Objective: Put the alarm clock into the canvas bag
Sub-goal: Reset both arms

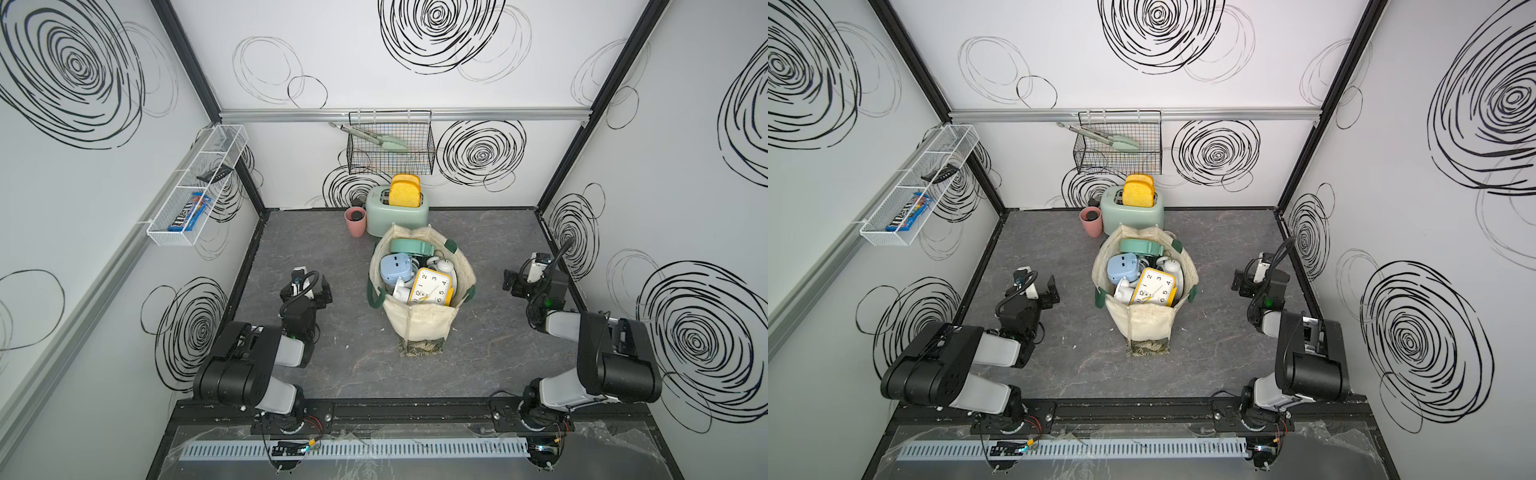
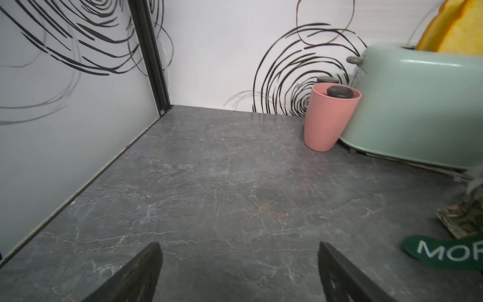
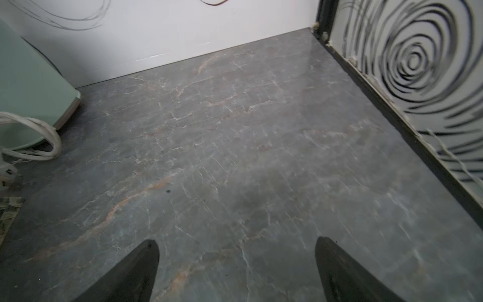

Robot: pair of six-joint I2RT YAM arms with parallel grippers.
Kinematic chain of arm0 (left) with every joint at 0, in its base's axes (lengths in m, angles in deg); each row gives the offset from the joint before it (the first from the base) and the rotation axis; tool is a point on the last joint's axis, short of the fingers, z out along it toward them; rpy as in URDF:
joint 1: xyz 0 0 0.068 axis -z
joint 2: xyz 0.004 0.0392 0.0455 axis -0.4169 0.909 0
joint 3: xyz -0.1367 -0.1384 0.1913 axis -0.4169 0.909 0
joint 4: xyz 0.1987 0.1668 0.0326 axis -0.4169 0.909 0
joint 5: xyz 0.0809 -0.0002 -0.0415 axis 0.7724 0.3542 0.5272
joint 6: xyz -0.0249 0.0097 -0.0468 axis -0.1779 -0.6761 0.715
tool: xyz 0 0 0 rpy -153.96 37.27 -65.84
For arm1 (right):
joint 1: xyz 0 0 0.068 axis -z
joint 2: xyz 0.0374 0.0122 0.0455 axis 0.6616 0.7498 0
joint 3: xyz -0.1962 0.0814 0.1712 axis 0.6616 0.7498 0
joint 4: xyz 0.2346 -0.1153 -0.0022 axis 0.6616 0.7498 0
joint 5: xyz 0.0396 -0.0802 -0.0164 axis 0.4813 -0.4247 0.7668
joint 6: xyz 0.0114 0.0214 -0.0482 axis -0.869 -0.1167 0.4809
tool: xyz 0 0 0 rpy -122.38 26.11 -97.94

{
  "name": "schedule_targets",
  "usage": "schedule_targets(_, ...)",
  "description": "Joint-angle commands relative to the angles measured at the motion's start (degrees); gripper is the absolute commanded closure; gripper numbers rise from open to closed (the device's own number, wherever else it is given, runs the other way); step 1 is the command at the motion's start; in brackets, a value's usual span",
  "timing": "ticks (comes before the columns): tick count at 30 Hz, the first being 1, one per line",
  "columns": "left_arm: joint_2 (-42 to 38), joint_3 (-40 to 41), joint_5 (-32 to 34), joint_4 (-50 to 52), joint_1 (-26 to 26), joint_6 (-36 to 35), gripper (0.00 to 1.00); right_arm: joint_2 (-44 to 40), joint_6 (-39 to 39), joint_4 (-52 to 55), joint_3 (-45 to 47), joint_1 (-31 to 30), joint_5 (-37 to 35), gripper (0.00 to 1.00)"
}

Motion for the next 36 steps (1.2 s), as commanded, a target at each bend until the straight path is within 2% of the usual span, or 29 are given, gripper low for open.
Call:
schedule_targets(1, 1.25, 0.63, 0.77, -13.35, -0.24, -2.52, 0.04, -0.48, 4.58, 0.81, -1.46, -0.05, 8.28, 0.03)
schedule_targets(3, -0.51, -0.82, 0.54, -7.36, -0.07, -2.1, 0.04, -4.53, 5.01, -4.3, 3.41, -0.15, 8.01, 0.03)
schedule_targets(6, 0.99, 0.07, 2.59, -11.87, 1.57, -4.0, 0.04, -9.22, 4.5, -8.71, 8.39, -0.39, 6.6, 0.03)
schedule_targets(10, 0.65, 0.18, 2.45, -11.57, 1.64, -3.99, 0.04, -11.74, 5.08, -11.52, 11.2, -0.82, 7.27, 0.03)
schedule_targets(14, 0.88, 0.17, 2.49, -11.84, 1.6, -4.04, 0.04, -15.29, 1.7, -16.71, 15.55, -1.62, 5.59, 0.03)
schedule_targets(17, 0.81, 0.2, 2.46, -11.84, 1.62, -4.05, 0.04, -12.81, -2.92, -25.34, 18.12, -1.28, 3.51, 0.03)
schedule_targets(19, 0.79, 0.19, 2.44, -11.77, 1.6, -4.05, 0.04, -8.87, -2.56, -32.93, 19.94, -1.5, 5.07, 0.03)
schedule_targets(21, 0.79, 0.12, 2.36, -11.55, 1.53, -3.97, 0.04, -7.01, -0.98, -30.39, 17.57, -2.74, 4.89, 0.03)
schedule_targets(23, 0.79, 0.11, 2.27, -11.5, 1.51, -3.91, 0.04, -4.36, 0.97, -28.66, 15.67, -6.01, 0.36, 0.03)
schedule_targets(25, 0.79, 0.04, 2.27, -11.55, 1.51, -3.96, 0.04, 0.9, 4.31, -36.39, 15.96, -7.43, 1.8, 0.03)
schedule_targets(26, 0.79, 0.1, 2.27, -11.53, 1.51, -3.97, 0.04, 0.4, 4.48, -35.9, 16.14, -7.59, 1.78, 0.03)
schedule_targets(28, 0.79, 0.09, 2.27, -11.5, 1.54, -3.97, 0.04, -2.67, 2.83, -24.63, 13.02, -7.5, 0.67, 0.03)
schedule_targets(30, 0.87, -0.14, 2.22, -11.15, 1.51, -3.97, 0.04, -1.1, 4.05, -30.63, 14.63, -7.77, 1.71, 0.03)
schedule_targets(33, 0.88, -1.7, -1.67, -7.82, -0.33, -2.93, 0.04, -2.02, 3.73, -25.67, 12.98, -8.27, 0.2, 0.03)
schedule_targets(36, 0.53, -0.61, -0.7, -9.48, 0.46, -3.27, 0.04, -2.08, 3.86, -25.61, 12.92, -8.56, -0.21, 0.03)
